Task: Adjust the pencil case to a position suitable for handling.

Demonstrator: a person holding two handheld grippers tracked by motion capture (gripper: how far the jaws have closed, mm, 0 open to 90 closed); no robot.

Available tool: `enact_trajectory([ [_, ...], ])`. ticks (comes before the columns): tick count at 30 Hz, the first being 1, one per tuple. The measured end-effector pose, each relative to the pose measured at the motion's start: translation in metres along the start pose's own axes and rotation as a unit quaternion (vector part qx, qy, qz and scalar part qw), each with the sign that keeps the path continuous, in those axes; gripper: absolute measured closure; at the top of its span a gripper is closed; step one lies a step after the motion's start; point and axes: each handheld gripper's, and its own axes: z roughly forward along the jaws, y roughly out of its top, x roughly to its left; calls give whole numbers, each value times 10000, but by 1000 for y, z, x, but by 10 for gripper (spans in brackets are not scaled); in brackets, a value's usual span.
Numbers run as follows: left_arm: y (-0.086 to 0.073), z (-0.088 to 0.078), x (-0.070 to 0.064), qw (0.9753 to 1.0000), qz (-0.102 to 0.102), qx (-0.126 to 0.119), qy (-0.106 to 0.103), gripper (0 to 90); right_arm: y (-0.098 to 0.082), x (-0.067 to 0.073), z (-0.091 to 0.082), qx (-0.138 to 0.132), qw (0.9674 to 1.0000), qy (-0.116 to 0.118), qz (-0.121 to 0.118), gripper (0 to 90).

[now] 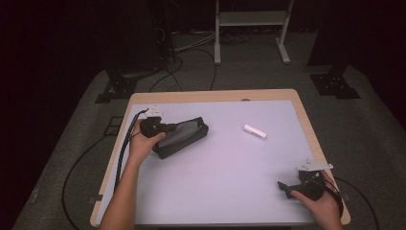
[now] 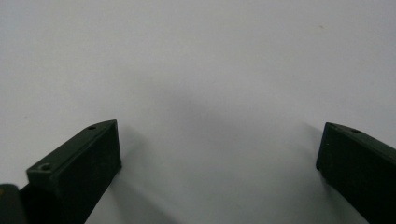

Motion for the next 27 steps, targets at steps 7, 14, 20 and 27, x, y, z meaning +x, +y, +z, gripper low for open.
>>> enact_trajectory([
  [7,4,-1,-8,9998,45,-65,-192,886,0,0,0,1,10000,0,0,0],
  [14,7,-3,-17,9992,117,-66,-374,887,0,0,0,1,10000,1,2,0],
  [20,10,-3,-26,9980,226,-57,-581,887,0,0,0,1,10000,1,0,0],
  [27,12,-3,-37,9964,313,-50,-791,887,0,0,0,1,10000,0,1,0],
])
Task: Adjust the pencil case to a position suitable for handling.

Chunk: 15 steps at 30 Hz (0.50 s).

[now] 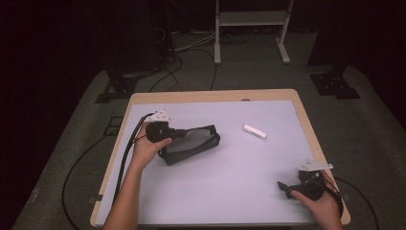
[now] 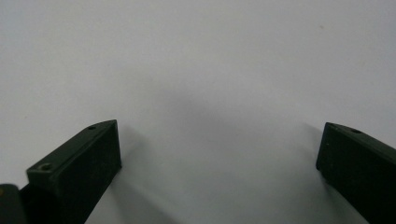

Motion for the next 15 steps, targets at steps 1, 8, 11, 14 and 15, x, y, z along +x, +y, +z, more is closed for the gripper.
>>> enact_trajectory([
  [1,0,1,-2,10000,14,14,-30,887,0,0,0,1,10000,0,-1,0],
  [8,2,6,-13,9996,92,98,-266,886,0,0,0,0,10000,1,-2,0],
  [11,2,7,-16,9992,91,122,-358,886,0,0,0,-1,10000,0,-2,0],
  [14,2,8,-19,9987,135,147,-464,886,0,0,0,-1,10000,0,-1,0],
  [15,3,9,-22,9984,161,158,-515,886,0,0,0,-1,10000,0,-3,0],
])
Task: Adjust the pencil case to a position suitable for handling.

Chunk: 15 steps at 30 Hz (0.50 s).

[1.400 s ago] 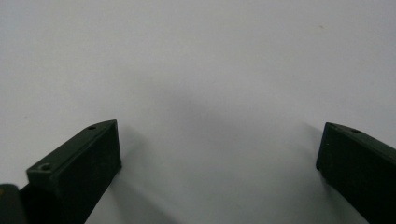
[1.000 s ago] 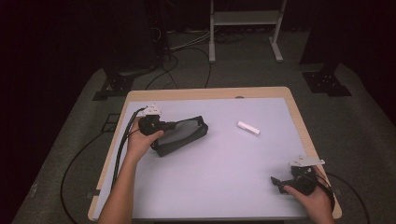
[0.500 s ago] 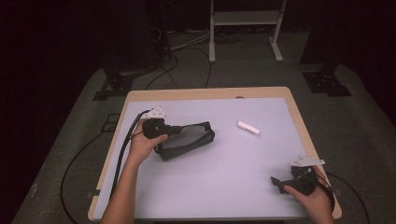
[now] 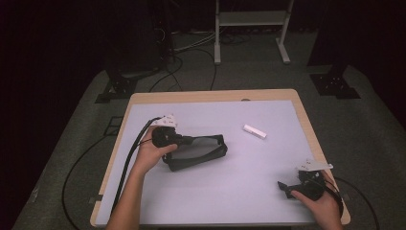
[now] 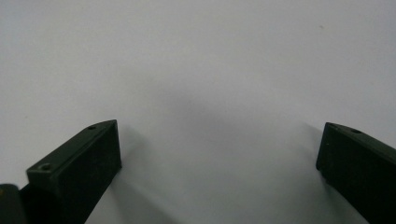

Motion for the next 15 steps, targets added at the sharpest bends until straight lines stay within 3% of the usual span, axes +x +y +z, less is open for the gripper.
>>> enact_trajectory([
  [10,2,6,-11,9992,138,68,-371,886,0,0,0,0,10000,0,1,0],
  [15,2,8,-15,9987,174,121,-460,886,0,0,0,-1,10000,1,2,0],
])
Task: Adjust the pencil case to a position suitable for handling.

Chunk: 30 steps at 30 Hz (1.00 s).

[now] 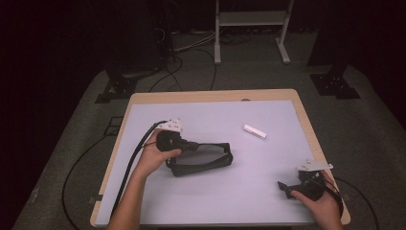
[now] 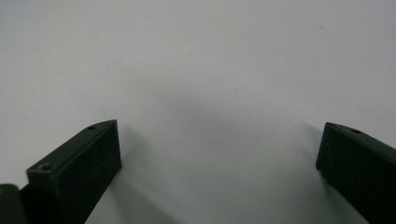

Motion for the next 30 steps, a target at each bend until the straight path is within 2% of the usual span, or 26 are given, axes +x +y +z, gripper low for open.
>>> enact_trajectory([
  [10,1,9,-9,9996,62,116,-251,885,0,0,0,2,10000,1,4,0],
  [23,0,23,-18,9972,121,269,-692,885,0,0,0,-3,10000,0,-5,0],
  [30,-1,31,-20,9959,104,326,-835,885,0,0,0,-3,10000,1,-5,0],
])
